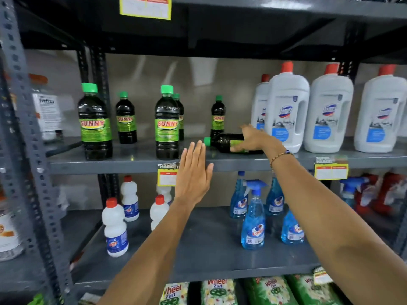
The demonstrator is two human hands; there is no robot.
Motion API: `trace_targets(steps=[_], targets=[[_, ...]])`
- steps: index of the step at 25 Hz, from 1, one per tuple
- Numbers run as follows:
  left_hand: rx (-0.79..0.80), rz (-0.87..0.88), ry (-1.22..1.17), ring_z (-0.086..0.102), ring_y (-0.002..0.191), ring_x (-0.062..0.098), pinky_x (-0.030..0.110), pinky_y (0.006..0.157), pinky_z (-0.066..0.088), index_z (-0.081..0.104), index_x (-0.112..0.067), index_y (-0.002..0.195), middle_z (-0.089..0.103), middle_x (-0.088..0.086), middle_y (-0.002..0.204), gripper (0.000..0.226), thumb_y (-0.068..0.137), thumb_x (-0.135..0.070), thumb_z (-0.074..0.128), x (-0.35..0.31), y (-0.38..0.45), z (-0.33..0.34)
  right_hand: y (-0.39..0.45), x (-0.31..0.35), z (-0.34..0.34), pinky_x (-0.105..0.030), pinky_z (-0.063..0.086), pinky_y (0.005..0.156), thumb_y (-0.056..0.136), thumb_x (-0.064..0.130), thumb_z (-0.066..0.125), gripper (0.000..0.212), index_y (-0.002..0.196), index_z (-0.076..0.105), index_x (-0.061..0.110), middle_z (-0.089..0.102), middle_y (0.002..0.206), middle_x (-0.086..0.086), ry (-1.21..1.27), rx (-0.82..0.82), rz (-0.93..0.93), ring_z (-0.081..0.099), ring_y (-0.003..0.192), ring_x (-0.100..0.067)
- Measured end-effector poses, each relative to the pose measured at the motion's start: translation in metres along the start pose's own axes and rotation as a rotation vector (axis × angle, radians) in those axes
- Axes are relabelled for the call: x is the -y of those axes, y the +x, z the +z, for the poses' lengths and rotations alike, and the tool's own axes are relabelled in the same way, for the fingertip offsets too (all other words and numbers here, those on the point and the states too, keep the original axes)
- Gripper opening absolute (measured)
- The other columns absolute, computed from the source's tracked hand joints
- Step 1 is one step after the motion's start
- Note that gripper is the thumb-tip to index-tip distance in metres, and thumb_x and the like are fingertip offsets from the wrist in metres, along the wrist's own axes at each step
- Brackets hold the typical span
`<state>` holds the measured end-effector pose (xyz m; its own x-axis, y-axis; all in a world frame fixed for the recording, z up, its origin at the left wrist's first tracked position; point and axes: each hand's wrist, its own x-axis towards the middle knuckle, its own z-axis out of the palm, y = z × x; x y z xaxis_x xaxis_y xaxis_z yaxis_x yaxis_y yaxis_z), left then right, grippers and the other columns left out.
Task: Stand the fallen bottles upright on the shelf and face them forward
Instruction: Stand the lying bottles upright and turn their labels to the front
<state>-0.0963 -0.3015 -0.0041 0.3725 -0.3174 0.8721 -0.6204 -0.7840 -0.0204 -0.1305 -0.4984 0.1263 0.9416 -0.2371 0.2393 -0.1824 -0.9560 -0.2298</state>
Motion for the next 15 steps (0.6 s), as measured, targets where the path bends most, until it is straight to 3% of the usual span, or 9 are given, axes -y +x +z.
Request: trace_targets(steps=[2,4,7,11,15], targets=[[-0.036,0.02,0.045,0.053,0.119,0.031,0.039,0.109,0.026,0.051,-0.002,0.129,0.059,0.013,0.126,0.048,0.097,-0.034,0.034,0.006,-0.005,0.007,0.006,-0.001,0.004,-0.05,0.018,0.118,0.075,0.051,0.072,0.11,0.153,0.002,0.015,0.022,0.159,-0.015,-0.01,0.045,-0.005,0.022,0.145,-0.036],[-0.087,0.02,0.073,0.058,0.103,0.028,0.038,0.1,0.032,0.057,-0.005,0.117,0.063,0.01,0.111,0.04,0.096,-0.034,0.038,0.003,-0.003,0.014,0.01,-0.007,0.006,-0.052,0.021,0.116,0.072,0.049,0.076,0.114,0.152,0.002,0.015,0.032,0.154,-0.017,-0.095,-0.002,-0.051,0.029,0.141,-0.037],[-0.123,-0.003,0.081,0.057,0.104,0.028,0.039,0.101,0.034,0.057,-0.006,0.114,0.062,0.01,0.111,0.036,0.095,-0.032,0.043,0.001,-0.005,0.016,0.009,-0.004,0.002,-0.043,0.043,0.096,0.065,0.048,0.08,0.085,0.131,0.047,0.006,0.058,0.13,-0.015,-0.15,-0.104,-0.114,0.053,0.116,-0.03],[-0.129,0.0,0.107,0.056,0.107,0.03,0.04,0.103,0.034,0.056,-0.005,0.116,0.061,0.011,0.115,0.037,0.096,-0.033,0.042,0.002,-0.006,0.018,0.006,-0.012,-0.002,-0.031,0.051,0.084,0.058,0.043,0.084,0.073,0.122,0.061,0.014,0.068,0.115,-0.006,0.108,-0.18,-0.155,0.063,0.1,-0.022],[-0.124,-0.047,0.116,0.056,0.108,0.028,0.04,0.104,0.035,0.057,-0.006,0.116,0.062,0.01,0.116,0.036,0.097,-0.031,0.039,-0.001,-0.005,0.017,0.001,-0.014,0.002,-0.024,0.051,0.072,0.065,0.042,0.082,0.055,0.109,0.064,0.013,0.068,0.094,0.0,0.677,-0.367,-0.132,0.064,0.085,-0.015]])
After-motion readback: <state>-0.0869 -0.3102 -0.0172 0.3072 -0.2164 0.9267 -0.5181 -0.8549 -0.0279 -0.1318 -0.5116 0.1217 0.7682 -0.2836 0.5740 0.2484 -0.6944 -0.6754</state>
